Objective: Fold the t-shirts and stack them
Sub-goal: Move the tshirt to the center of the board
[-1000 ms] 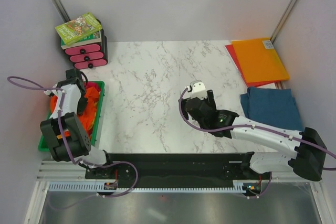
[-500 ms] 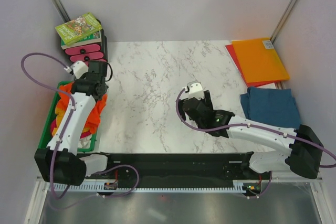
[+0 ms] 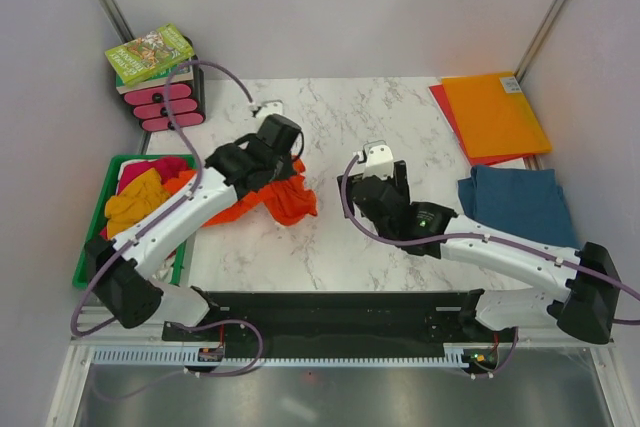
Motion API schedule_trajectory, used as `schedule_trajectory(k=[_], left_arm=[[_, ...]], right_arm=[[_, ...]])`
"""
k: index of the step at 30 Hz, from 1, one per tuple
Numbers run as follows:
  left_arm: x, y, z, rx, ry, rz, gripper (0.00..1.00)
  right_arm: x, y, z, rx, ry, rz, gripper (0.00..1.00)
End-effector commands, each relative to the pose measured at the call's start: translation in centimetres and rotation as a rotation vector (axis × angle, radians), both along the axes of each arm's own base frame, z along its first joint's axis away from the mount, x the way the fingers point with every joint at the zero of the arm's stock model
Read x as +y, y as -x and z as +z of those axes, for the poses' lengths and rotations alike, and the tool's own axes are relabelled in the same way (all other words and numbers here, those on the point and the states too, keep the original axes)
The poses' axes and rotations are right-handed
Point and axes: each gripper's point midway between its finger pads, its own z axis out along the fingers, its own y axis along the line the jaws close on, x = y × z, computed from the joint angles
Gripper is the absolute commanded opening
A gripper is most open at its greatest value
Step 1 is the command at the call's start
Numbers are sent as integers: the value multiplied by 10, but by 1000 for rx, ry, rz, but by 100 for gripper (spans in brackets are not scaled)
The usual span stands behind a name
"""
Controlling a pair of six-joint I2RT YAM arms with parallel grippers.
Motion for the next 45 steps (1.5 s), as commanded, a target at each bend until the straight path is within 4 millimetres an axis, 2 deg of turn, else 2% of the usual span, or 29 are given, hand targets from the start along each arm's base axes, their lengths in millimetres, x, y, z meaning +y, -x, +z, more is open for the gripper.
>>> schedule_trajectory(k=[1, 4, 5, 6, 8, 9, 10, 11, 13, 15, 16, 17, 20, 21, 24, 26, 27, 29, 30, 33, 34, 35, 36, 38, 41, 42, 43, 44, 45], left_arm=[[-76, 16, -38, 71, 3, -348, 2], [-78, 19, -67, 138, -31, -365, 2], [-74, 19, -76, 151, -55, -355, 7], [-72, 19, -79, 156, -63, -345, 21], [-69, 22, -79, 148, -43, -326, 56], [-69, 23, -77, 136, -27, -323, 85], [-69, 25, -78, 126, -11, -322, 97], [-69, 27, -71, 105, 11, -327, 100], [-67, 31, -75, 104, 22, -335, 99], [-61, 33, -67, 68, 51, -307, 99], [-55, 38, -76, 80, 60, -287, 100], [-48, 37, -65, 42, 95, -260, 99], [-19, 39, -72, 38, 115, -150, 100], [-10, 40, -67, 21, 125, -121, 100], [12, 41, -70, 31, 110, -46, 100], [14, 44, -71, 48, 113, -39, 100], [13, 47, -74, 65, 111, -43, 99], [19, 49, -79, 76, 106, -6, 99], [25, 51, -83, 86, 86, 18, 97], [43, 43, -76, 79, 51, 75, 94], [44, 44, -78, 112, 55, 66, 100], [56, 38, -76, 125, 62, 99, 100], [60, 33, -67, 121, 78, 119, 100], [83, 33, -63, 148, 50, 201, 100], [104, 19, -30, 28, 22, 263, 100], [107, 15, -23, -13, -34, 184, 100], [96, 10, -19, -47, -15, 81, 99], [88, -13, 4, -189, 12, 19, 100], [88, -11, -3, -234, -77, -104, 100]], right_arm=[[-13, 0, 23, -45, -38, -54, 98], [-17, 3, 20, -36, -35, -60, 98], [-18, 4, 20, -33, -29, -62, 98], [-19, 3, 20, -32, -30, -66, 98], [-19, 4, 19, -30, -26, -64, 98], [-19, 4, 19, -28, -26, -62, 98], [-17, 4, 17, -20, -26, -56, 98], [-14, 4, 16, -16, -30, -48, 98], [-7, 5, 7, 7, -27, -24, 98], [4, 7, -4, 38, -36, 18, 98], [9, 8, -13, 58, -26, 32, 98], [15, 9, -19, 76, -34, 56, 98], [24, 12, -41, 127, -27, 74, 98], [26, 12, -46, 139, -27, 77, 98], [30, 15, -56, 161, -58, 72, 98], [30, 16, -53, 150, -102, 66, 98], [29, 16, -44, 132, -150, 56, 98], [26, 17, -37, 102, -195, 54, 98], [24, 17, -26, 77, -226, 56, 98], [20, 18, -13, 46, -234, 70, 98], [18, 17, -10, 43, -220, 65, 98], [16, 17, -8, 39, -210, 63, 98], [15, 16, -7, 34, -201, 60, 98], [10, 14, 1, 11, -181, 48, 98], [4, 11, 19, -36, -179, 43, 98], [3, 11, 24, -47, -180, 45, 98], [3, 10, 29, -59, -184, 43, 98], [2, 10, 30, -63, -172, 49, 98], [1, 9, 31, -67, -169, 48, 98]])
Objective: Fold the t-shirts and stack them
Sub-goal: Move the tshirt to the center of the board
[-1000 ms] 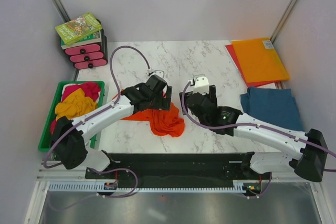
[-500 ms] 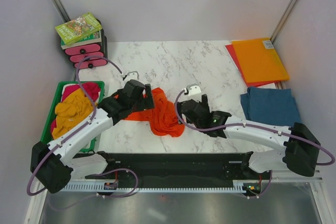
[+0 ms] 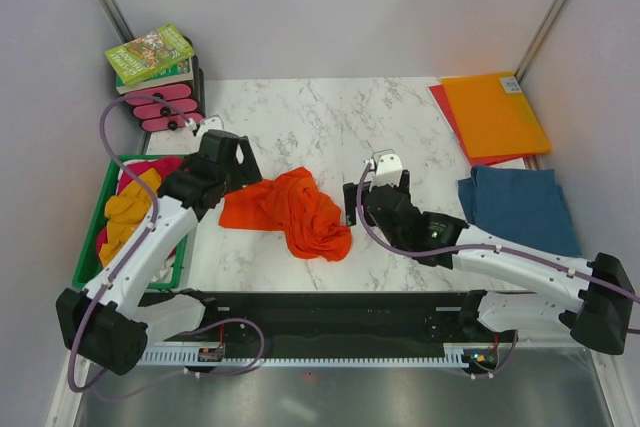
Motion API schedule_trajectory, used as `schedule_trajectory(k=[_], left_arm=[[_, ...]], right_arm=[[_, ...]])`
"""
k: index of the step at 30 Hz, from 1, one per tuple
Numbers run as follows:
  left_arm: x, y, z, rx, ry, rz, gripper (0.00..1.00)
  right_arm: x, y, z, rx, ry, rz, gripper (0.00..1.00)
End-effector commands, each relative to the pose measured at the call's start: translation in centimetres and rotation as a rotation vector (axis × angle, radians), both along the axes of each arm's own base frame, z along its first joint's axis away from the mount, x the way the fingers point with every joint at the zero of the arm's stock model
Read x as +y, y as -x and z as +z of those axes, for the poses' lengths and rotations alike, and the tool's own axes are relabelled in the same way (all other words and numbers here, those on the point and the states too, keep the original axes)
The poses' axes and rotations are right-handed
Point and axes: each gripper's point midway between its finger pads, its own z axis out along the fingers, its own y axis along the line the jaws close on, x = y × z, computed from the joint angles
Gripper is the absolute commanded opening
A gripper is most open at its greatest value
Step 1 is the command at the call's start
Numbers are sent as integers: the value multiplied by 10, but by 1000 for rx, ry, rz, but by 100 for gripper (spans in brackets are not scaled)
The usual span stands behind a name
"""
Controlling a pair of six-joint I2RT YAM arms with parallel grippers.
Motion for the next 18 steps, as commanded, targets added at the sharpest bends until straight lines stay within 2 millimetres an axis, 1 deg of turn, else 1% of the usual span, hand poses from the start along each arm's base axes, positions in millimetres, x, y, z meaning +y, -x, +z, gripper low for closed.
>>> schedule_trajectory(k=[1, 2, 3, 4, 5, 6, 7, 8, 10, 11, 12, 13, 15, 16, 17, 18], left_arm=[[-23, -32, 48, -358, -124, -405, 100], [-29, -33, 53, -440, -170, -489, 100], [-28, -37, 59, -591, -224, -503, 100], [-13, -40, 61, -655, -246, -410, 100], [2, -41, 58, -701, -261, -317, 100], [18, -36, 54, -807, -245, -200, 100], [31, -32, 46, -837, -258, -138, 100], [36, -32, 33, -816, -263, -162, 100], [26, -39, -5, -725, -280, -302, 100], [27, -40, -15, -699, -305, -315, 100], [31, -37, -31, -668, -333, -318, 100], [37, -40, -33, -681, -343, -289, 100], [38, -42, -42, -678, -371, -331, 100], [37, -46, -39, -704, -375, -349, 100], [37, -49, -49, -685, -376, -365, 100], [38, -52, -52, -683, -349, -356, 100]], right_arm=[[-3, -7, 40, -89, -33, -18, 98], [-3, -7, 40, -90, -34, -16, 98], [-4, -7, 39, -89, -32, -19, 98], [-4, -6, 37, -86, -32, -19, 98], [-6, -6, 37, -86, -38, -27, 98], [-9, -6, 39, -93, -43, -33, 98], [-10, -5, 36, -95, -38, -33, 98], [-13, -5, 35, -97, -36, -38, 98], [-18, -4, 34, -108, -27, -46, 98], [-19, -5, 32, -110, -22, -48, 98], [-19, -6, 30, -113, -13, -52, 98], [-19, -7, 28, -115, -9, -56, 98], [-16, -10, 22, -111, 1, -59, 98], [-14, -10, 17, -102, 1, -54, 98], [-11, -10, 12, -95, 12, -48, 98], [-9, -11, 10, -95, 7, -46, 98]])
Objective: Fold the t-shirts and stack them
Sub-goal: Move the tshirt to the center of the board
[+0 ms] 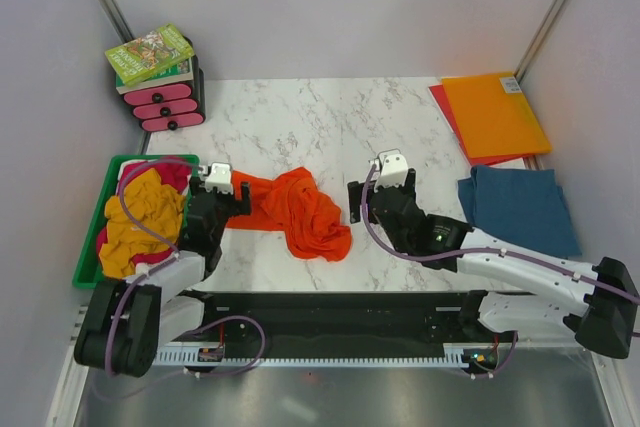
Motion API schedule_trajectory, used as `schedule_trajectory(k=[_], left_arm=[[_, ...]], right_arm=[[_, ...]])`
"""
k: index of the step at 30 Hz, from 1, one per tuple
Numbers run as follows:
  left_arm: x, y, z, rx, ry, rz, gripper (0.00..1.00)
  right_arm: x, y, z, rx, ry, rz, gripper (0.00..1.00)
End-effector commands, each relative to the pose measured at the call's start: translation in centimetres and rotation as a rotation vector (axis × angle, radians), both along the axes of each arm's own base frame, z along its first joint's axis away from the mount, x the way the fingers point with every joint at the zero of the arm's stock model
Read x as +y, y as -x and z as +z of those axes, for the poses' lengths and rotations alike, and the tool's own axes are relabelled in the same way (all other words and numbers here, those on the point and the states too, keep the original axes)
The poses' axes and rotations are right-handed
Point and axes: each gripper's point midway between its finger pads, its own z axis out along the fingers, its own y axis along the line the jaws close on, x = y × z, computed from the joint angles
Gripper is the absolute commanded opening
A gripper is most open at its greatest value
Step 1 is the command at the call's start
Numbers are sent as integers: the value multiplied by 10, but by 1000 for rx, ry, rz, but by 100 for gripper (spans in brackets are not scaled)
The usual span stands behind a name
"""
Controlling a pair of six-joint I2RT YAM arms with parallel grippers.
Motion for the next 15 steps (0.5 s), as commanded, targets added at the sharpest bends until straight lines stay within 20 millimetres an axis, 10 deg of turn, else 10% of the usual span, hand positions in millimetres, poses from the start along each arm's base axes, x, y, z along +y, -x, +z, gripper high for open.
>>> schedule_trajectory(k=[1, 15], left_arm=[[-3, -25, 35, -194, -4, -75, 100], [4, -40, 14, -194, 59, -60, 100]], right_arm=[[6, -7, -12, -9, 7, -11, 98], [31, -19, -33, 35, 12, 1, 98]])
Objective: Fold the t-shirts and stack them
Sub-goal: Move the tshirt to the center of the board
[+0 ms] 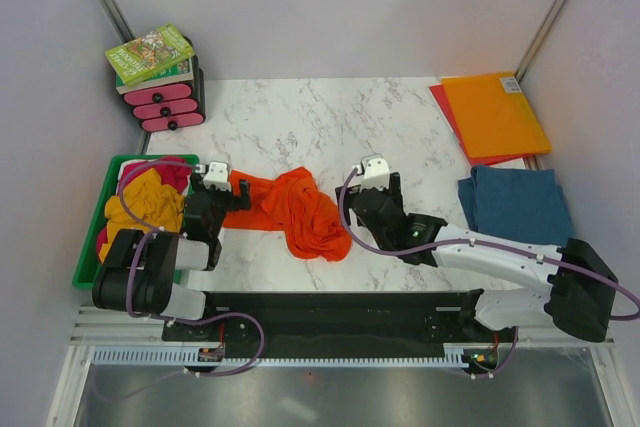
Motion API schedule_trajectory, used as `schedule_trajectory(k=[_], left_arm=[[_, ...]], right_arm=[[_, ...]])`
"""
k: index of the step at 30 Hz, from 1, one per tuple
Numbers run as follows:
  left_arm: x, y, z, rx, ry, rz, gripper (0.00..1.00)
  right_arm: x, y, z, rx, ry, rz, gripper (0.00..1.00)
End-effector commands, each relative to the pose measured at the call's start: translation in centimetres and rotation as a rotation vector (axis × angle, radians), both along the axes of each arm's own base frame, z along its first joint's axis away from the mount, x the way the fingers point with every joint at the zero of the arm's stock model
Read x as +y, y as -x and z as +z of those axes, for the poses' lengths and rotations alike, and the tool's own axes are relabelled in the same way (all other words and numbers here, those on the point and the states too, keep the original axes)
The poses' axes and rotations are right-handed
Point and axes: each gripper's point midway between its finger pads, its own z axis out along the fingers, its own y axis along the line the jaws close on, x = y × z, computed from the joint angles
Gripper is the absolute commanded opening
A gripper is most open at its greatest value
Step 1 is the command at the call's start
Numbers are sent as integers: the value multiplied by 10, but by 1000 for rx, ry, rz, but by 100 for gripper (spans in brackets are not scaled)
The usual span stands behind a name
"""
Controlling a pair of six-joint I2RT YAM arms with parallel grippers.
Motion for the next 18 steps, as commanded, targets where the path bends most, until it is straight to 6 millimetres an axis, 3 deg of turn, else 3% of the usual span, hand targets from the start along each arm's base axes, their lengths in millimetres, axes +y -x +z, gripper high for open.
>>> schedule_trajectory(k=[1, 10, 18], left_arm=[[3, -9, 30, -118, 24, 23, 100], [7, -16, 28, -89, 40, 45, 100], [7, -16, 27, -86, 39, 45, 100]], right_arm=[[14, -9, 14, -18, -60, -4, 98], [18, -19, 28, -34, -15, -34, 98], [13, -24, 29, -34, 4, -85, 98]])
